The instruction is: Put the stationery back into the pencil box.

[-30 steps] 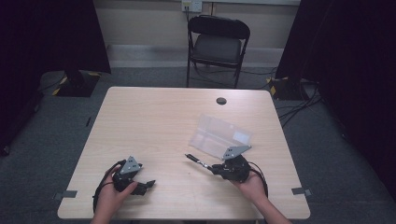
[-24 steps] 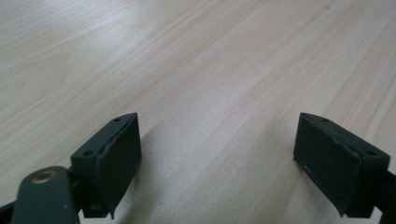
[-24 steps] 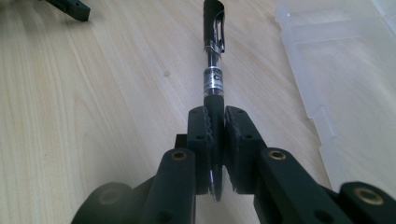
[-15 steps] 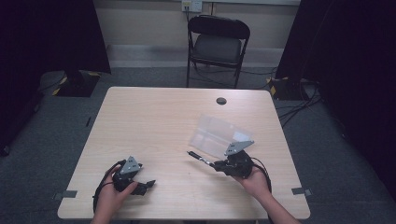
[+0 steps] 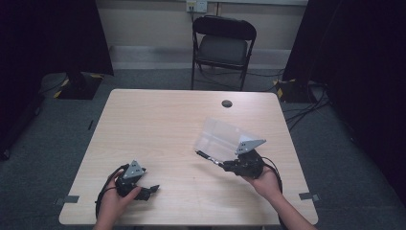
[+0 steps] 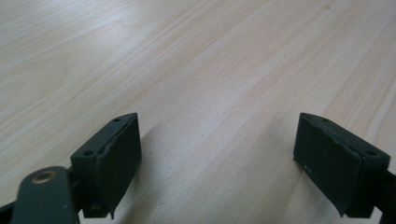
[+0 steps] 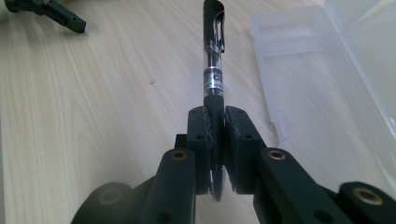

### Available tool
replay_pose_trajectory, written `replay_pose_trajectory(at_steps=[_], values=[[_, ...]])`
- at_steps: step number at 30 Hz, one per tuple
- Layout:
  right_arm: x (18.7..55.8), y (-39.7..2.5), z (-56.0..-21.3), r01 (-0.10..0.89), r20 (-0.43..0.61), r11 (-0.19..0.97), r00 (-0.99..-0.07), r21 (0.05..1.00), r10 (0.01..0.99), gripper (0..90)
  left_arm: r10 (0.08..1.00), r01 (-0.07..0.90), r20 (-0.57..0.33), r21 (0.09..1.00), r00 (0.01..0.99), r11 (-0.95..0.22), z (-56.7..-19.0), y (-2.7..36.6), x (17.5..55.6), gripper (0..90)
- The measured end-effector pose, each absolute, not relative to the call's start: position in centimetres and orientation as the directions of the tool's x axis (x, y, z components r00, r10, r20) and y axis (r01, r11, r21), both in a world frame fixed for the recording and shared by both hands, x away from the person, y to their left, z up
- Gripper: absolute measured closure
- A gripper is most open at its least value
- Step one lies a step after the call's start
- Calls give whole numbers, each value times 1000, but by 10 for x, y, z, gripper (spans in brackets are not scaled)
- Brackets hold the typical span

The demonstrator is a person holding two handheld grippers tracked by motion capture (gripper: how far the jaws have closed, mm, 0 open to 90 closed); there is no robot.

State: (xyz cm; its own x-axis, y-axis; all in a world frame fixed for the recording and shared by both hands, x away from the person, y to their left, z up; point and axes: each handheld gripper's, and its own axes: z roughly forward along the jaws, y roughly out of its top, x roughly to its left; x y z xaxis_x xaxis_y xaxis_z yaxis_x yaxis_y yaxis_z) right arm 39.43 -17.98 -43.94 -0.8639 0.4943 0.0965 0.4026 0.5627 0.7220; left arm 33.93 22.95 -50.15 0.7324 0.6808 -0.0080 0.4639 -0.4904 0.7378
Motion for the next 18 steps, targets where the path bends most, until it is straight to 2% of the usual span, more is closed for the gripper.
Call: replay_pose_trajectory(at_steps=[18], values=[[412,-203,-438,431,98,537,-837,725,539,812,681,464,-8,738,732,-491,-502,230,339,149]])
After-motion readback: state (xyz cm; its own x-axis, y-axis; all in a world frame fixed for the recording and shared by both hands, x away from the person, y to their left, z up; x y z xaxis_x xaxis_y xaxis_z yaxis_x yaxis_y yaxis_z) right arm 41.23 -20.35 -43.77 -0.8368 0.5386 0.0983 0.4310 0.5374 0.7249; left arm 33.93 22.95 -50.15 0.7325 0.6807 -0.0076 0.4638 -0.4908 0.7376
